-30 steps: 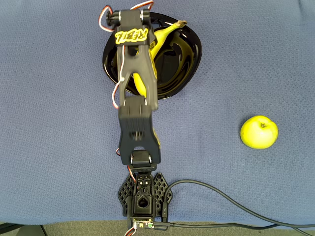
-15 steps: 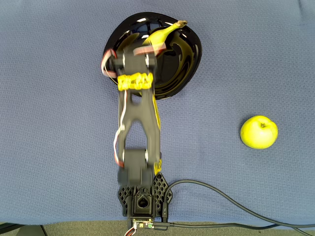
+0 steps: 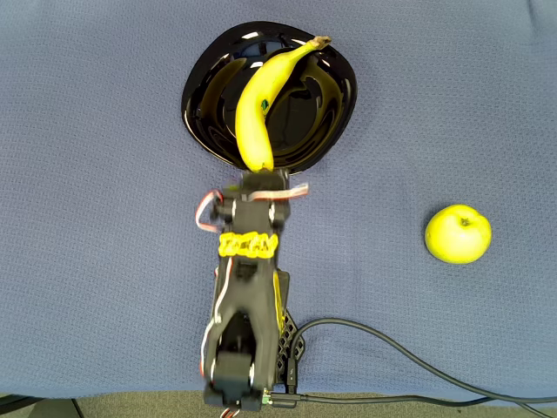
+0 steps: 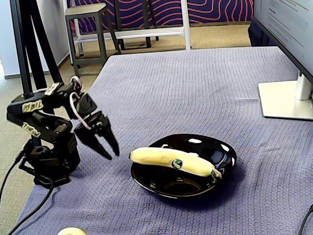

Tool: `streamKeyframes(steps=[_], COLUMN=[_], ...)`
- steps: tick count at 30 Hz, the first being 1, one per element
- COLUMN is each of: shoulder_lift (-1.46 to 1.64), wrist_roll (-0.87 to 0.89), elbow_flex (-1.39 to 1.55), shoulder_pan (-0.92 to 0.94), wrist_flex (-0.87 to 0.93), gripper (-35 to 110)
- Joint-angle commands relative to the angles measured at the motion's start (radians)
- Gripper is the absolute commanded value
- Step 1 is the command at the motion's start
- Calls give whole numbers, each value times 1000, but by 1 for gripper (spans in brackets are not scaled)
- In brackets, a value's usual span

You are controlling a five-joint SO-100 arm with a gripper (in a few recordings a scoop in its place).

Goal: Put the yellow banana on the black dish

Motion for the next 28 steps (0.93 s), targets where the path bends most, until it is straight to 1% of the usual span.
streamKeyframes(steps=[1, 8, 18, 28], shoulder_lift=[166, 279, 285, 279], wrist_roll=[-20, -11, -11, 12], elbow_flex=[137, 209, 250, 247], shoulder_pan=[11, -35, -58, -130], wrist_flex=[-14, 48, 31, 28], gripper=[0, 0, 0, 0])
